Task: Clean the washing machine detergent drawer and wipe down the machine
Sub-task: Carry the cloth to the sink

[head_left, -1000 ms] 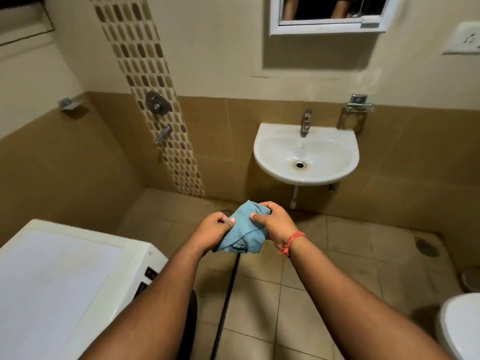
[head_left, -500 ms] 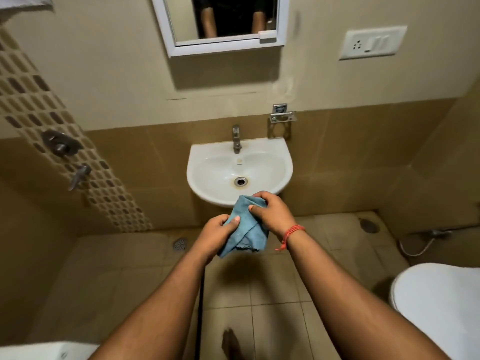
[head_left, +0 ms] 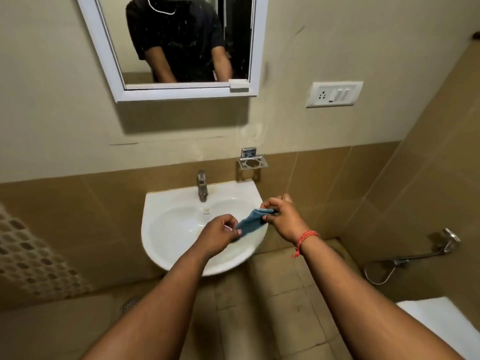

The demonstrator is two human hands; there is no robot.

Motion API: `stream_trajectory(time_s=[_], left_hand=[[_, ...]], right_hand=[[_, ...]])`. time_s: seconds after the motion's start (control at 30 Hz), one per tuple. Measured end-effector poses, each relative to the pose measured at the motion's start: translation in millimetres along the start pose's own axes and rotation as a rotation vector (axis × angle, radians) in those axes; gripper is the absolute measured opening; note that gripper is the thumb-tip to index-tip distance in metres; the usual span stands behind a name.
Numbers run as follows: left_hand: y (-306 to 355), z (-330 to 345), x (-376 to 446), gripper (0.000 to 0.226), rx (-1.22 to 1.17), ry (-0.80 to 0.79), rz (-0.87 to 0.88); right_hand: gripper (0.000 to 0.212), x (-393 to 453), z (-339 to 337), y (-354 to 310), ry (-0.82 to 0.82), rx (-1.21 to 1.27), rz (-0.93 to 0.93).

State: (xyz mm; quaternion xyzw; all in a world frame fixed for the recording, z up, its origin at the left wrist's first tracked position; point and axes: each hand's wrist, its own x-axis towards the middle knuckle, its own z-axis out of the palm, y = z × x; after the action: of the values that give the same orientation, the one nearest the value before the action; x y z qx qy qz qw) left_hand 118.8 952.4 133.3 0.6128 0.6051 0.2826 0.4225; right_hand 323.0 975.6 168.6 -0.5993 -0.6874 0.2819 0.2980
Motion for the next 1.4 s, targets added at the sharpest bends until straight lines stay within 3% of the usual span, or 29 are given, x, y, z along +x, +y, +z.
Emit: stream_trajectory(time_s=[0.1, 0.17, 0.23, 0.27, 0.37, 0.47, 0.53, 0.6, 0.7, 0.83, 0.97, 1.07, 1.2, 1.3, 1.4], left_hand=[[16, -4, 31, 0.020, -0.009, 0.083, 0.059], [19, -5, 54, 0.023, -0.229, 0.086, -0.039], [20, -2, 78, 0.012, -0.453, 0.055, -0.191], [21, 3, 90, 0.016, -0.554, 0.015, -0.271], [28, 19, 116, 0.059, -0.829, -0.207, -0.469], [35, 37, 141, 0.086, -1.090, -0.453, -0.471], [43, 43, 162, 0.094, -1.247, -0.404, -0.407], [54, 42, 182, 0.083, -1.315, -0.177, -0.351], [64, 35, 207, 0.042, -1.101, 0.104, -0.279], [62, 35, 230, 0.029, -0.827, 0.274, -0.304], [69, 40, 249, 0.009, -0.643, 0.407, -0.316], [71, 40, 271, 0.015, -0.557, 0.448, -0.254], [63, 33, 307, 0.021, -0.422, 0.509, -0.221], [49, 32, 326, 0.012, -0.260, 0.563, -0.308], [42, 32, 334, 0.020, -0.165, 0.588, -0.349]], right_hand=[[0.021, 29, -19, -2, 0.133, -0.146, -0.139], [0.021, 50, -33, -8, 0.083, -0.114, -0.220], [0.022, 74, -46, -12, 0.006, -0.073, -0.271], [0.023, 88, -52, -14, -0.029, -0.037, -0.287], [0.028, 122, -65, -14, -0.095, 0.268, -0.287], [0.026, 147, -71, 1, -0.107, 0.607, -0.213], [0.025, 163, -70, 20, -0.120, 0.780, -0.100], [0.021, 176, -67, 46, -0.134, 0.864, 0.023], [0.013, 198, -64, 82, -0.205, 0.833, 0.147], [0.014, 230, -52, 99, -0.231, 0.891, 0.287], [0.010, 263, -32, 114, -0.167, 0.650, 0.279], [0.029, 291, -29, 114, -0.088, 0.590, 0.219], [0.037, 324, -21, 113, 0.015, 0.571, 0.158], [0.046, 332, -7, 125, -0.062, 0.438, 0.227], [0.045, 333, -1, 134, -0.104, 0.407, 0.263]])
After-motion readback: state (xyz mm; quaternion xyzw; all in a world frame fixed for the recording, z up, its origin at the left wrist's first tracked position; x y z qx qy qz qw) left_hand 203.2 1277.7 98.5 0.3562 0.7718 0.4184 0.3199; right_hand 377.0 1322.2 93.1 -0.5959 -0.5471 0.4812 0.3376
